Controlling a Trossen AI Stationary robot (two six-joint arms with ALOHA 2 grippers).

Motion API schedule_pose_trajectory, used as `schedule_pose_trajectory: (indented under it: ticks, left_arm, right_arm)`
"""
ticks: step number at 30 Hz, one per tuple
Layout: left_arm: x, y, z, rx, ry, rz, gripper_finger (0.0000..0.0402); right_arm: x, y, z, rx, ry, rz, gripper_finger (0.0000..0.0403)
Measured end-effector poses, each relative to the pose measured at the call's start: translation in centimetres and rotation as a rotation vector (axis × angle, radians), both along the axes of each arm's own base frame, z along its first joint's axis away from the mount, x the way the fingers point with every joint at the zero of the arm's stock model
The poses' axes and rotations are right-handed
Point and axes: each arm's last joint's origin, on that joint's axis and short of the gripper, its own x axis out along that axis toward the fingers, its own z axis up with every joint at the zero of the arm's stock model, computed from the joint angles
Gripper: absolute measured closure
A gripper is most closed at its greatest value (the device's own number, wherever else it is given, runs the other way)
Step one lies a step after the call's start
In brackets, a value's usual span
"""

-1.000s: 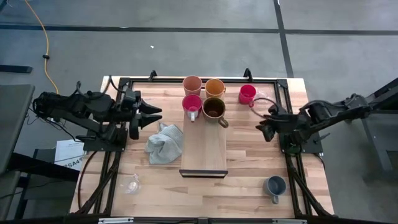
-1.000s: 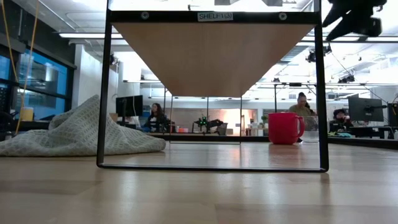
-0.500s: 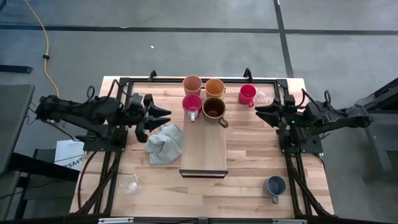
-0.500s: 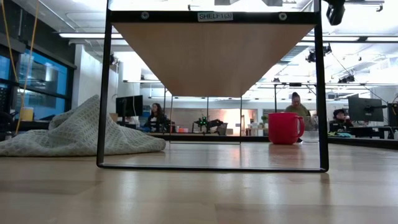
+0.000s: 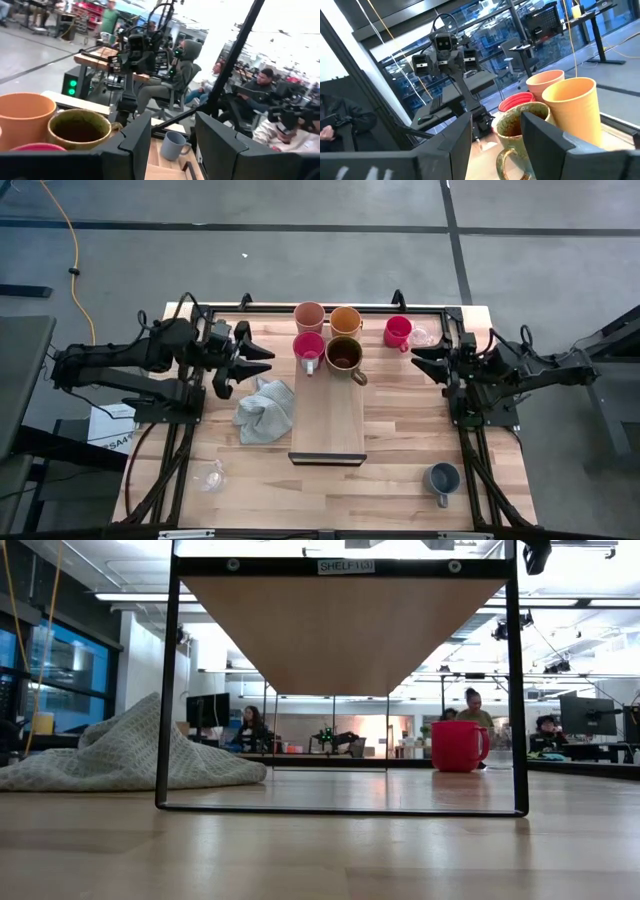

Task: Stack small to large cups/mugs on shelf
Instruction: Put the blue mug on the shelf

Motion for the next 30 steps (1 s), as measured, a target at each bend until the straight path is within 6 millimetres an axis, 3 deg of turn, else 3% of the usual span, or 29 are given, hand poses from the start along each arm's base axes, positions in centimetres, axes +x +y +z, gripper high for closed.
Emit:
schedule_pose_trajectory:
  ticks: [15,25,30]
  left_arm:
    - [-1.9,0.5,0.4,0.021,-0.005,0.027,0.0261]
    - [-1.9,0.7,0.4,0.027,0.002,0.097,0.0261]
    - [-1.9,0.8,0.4,-0.093,-0.009,0.122,0.0261]
  right_arm:
    - [0.8,0.1,-0.4,0.045,0.031,-0.010,0.0242]
    - [1.7,0.7,-2.1,0.095,0.198,0.152,0.0242]
    - [1.4,1.1,-3.7,0.185,0.364,0.272,0.0242]
